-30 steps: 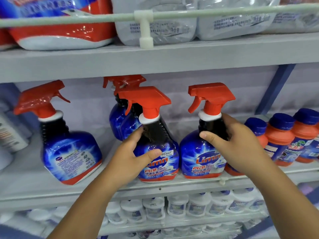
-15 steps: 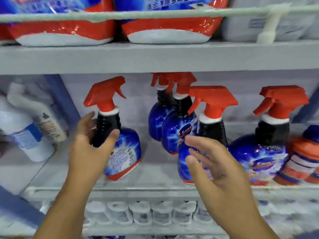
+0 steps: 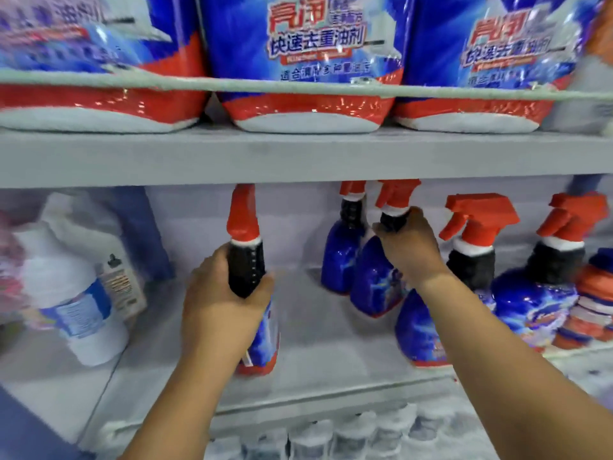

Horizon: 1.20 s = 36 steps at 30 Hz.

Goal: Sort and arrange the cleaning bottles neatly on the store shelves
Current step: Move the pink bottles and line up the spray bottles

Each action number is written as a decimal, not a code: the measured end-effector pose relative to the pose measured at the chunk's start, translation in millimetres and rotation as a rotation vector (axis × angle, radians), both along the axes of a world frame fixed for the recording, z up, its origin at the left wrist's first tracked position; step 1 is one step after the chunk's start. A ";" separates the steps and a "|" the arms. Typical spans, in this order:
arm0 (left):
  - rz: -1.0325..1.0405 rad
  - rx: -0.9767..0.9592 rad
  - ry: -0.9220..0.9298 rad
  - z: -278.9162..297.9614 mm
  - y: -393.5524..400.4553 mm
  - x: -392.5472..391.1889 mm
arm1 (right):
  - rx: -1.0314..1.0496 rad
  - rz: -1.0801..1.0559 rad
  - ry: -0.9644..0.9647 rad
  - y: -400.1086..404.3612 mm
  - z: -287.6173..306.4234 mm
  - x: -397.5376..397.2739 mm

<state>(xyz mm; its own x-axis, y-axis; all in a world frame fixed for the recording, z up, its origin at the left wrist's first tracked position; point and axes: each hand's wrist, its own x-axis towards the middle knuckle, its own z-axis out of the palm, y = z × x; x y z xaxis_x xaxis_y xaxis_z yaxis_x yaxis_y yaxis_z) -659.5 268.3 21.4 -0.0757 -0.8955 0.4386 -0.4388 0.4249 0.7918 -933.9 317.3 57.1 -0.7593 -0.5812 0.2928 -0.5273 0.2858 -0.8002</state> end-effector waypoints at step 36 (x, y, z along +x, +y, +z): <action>-0.255 0.132 -0.181 -6.7 37.4 11.3 | 0.405 0.554 0.232 86.3 47.7 44.9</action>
<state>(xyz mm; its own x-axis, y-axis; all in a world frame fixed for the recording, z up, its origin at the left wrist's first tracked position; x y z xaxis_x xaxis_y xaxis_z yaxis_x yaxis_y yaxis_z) -648.2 305.7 14.7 -0.3702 -0.8861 0.2788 -0.4701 0.4376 0.7665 -889.0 403.6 104.8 -0.2665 -0.9595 0.0913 -0.8240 0.1777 -0.5380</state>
